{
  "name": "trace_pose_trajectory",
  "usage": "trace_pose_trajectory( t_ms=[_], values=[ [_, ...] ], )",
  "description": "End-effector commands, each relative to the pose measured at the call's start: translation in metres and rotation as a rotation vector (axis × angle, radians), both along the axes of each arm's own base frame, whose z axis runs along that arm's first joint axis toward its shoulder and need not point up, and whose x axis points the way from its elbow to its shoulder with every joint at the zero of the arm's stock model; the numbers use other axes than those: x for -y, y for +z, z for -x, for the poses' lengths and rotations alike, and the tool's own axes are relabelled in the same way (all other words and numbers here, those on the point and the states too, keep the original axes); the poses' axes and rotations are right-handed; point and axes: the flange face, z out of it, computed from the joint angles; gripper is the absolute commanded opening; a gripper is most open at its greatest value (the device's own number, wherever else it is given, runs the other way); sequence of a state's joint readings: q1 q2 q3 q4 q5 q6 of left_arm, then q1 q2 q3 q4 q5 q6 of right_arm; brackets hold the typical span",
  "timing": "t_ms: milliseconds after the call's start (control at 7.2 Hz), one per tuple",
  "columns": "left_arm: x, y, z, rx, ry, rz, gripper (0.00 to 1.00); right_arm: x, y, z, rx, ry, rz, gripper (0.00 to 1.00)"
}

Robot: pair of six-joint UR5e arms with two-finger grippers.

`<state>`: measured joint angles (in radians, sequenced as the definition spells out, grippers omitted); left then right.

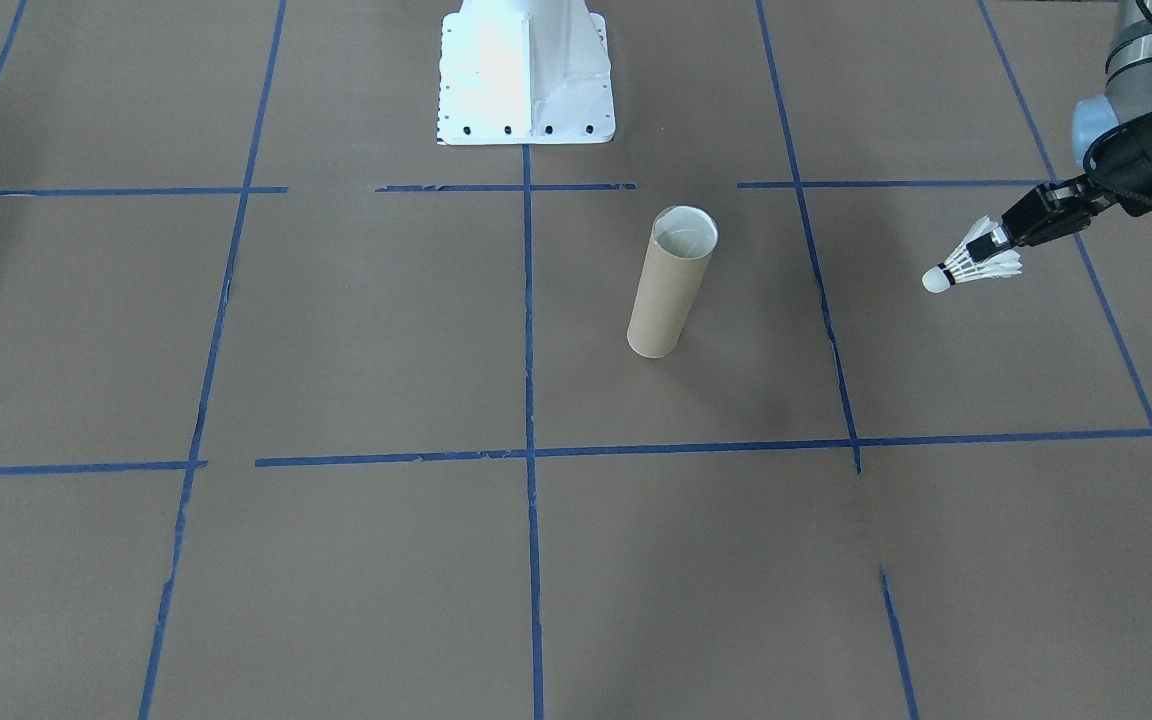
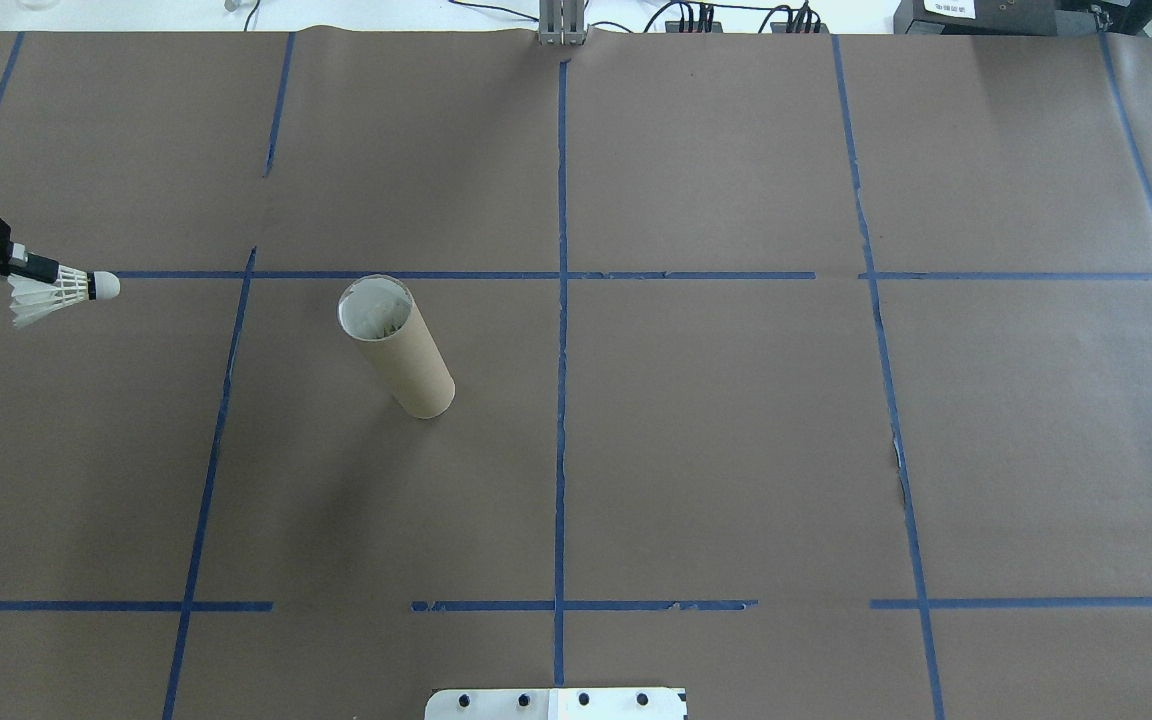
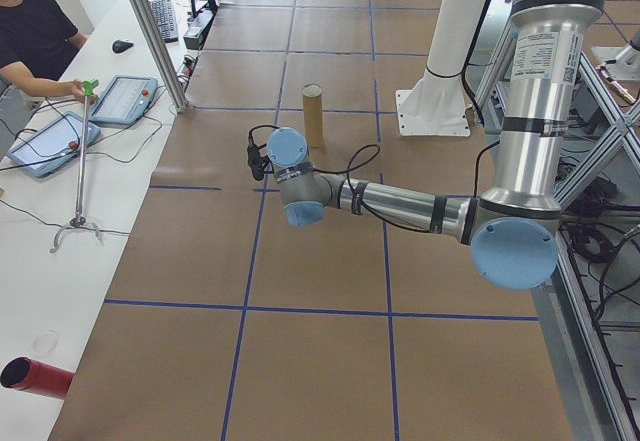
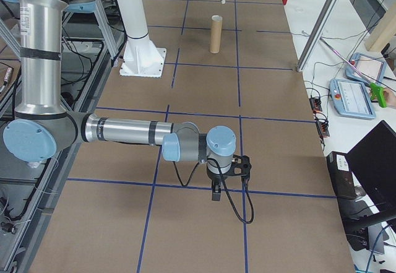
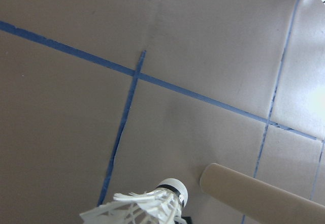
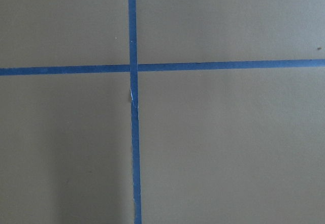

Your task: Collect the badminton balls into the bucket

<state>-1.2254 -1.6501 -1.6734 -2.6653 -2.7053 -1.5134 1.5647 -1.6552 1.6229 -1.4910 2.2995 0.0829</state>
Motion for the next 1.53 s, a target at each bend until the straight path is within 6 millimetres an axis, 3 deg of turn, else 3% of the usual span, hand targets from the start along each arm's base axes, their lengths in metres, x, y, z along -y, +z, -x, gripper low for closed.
trace_pose_trajectory(
  t_ms=[0, 139, 278, 556, 694, 833, 1111, 1389],
  values=[
    [-0.01, -0.062, 0.015, -0.016, 0.005, -0.02, 0.0, 0.0, 0.0, 0.0, 0.0, 0.0, 0.0, 1.0],
    [-0.014, -0.097, 0.016, -0.019, 0.004, -0.03, 0.0, 0.0, 0.0, 0.0, 0.0, 0.0, 0.0, 1.0],
    [-0.023, -0.117, 0.021, -0.031, -0.002, -0.069, 0.0, 0.0, 0.0, 0.0, 0.0, 0.0, 0.0, 1.0],
    [-0.041, -0.147, 0.031, -0.052, -0.011, -0.14, 0.0, 0.0, 0.0, 0.0, 0.0, 0.0, 0.0, 1.0],
    [-0.039, -0.16, 0.03, -0.062, -0.012, -0.169, 0.0, 0.0, 0.0, 0.0, 0.0, 0.0, 0.0, 1.0],
    [-0.036, -0.171, 0.03, -0.066, -0.014, -0.217, 0.0, 0.0, 0.0, 0.0, 0.0, 0.0, 0.0, 1.0],
    [-0.035, -0.171, 0.029, -0.05, -0.008, -0.369, 0.0, 0.0, 0.0, 0.0, 0.0, 0.0, 0.0, 1.0],
    [-0.02, -0.178, 0.021, -0.016, -0.026, -0.501, 0.0, 0.0, 0.0, 0.0, 0.0, 0.0, 0.0, 1.0]
  ],
)
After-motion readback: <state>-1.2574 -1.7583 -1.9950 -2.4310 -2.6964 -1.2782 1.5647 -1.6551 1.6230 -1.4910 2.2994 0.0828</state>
